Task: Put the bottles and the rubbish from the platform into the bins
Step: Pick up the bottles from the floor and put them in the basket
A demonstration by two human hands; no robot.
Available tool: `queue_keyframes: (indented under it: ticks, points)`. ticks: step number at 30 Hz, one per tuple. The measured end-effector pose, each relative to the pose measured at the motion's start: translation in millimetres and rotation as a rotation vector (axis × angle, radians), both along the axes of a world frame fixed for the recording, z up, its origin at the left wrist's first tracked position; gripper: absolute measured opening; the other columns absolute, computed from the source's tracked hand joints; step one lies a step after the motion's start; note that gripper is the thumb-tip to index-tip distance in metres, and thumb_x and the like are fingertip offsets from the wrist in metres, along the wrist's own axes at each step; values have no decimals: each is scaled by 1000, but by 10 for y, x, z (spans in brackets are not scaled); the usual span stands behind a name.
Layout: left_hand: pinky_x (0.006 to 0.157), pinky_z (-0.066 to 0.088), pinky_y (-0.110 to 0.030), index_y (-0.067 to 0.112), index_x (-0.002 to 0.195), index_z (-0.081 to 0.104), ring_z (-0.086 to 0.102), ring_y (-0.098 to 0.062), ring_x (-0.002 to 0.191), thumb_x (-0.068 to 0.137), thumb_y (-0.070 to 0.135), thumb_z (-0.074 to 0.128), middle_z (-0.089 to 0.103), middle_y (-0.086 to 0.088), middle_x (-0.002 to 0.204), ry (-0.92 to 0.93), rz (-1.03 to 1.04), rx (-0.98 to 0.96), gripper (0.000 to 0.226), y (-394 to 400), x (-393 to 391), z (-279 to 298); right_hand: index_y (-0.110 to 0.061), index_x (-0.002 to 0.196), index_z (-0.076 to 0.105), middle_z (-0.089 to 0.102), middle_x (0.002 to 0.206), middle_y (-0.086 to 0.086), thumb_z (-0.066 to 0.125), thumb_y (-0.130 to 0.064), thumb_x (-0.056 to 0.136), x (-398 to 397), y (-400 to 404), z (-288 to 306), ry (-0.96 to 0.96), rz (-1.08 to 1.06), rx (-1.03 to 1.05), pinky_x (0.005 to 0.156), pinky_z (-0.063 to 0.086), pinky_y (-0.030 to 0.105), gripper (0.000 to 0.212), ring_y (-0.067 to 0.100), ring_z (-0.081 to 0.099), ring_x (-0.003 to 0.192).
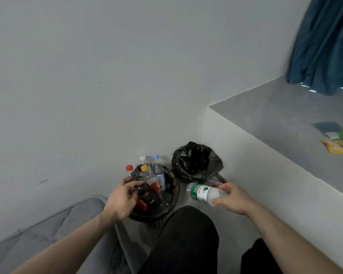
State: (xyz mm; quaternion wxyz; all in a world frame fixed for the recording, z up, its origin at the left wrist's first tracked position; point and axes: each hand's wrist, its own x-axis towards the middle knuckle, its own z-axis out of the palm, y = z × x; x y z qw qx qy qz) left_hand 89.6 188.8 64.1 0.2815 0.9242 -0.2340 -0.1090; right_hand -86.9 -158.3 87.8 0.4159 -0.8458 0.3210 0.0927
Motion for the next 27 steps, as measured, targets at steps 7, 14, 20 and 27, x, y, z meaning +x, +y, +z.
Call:
queue_keyframes:
  ticks: [7,14,20,27]
  points:
    - [107,45,-32,48,138,53,56,-20,126,99,27,52,44,5,145,35,-21,136,44,65,44,-247,-23,121,70,69,108,-10,93,-34,62,229,62,-78,-53,-33,-19,84,46,22,64,7,64,94]
    - [100,52,-43,53,148,29,56,-26,128,95,39,46,29,7,158,0,-74,277,57,-33,36,-381,-28,124,57,61,113,-15,90,-44,58,610,275,-152,-137,-22,-74,93,52,34,76,10,62,104]
    - [91,55,-48,50,154,-6,59,-35,121,89,36,46,15,-4,164,52,-108,446,85,-120,55,-487,-27,123,49,58,114,-13,92,-31,64,1034,542,-236,-225,-18,-111,81,49,31,73,13,60,100]
    - [100,51,-47,44,157,-11,42,-33,142,87,28,51,-28,5,165,141,-52,384,95,-212,119,-604,-31,111,47,57,97,-12,88,-31,68,1409,731,-368,-266,-43,-116,76,46,29,60,17,60,91]
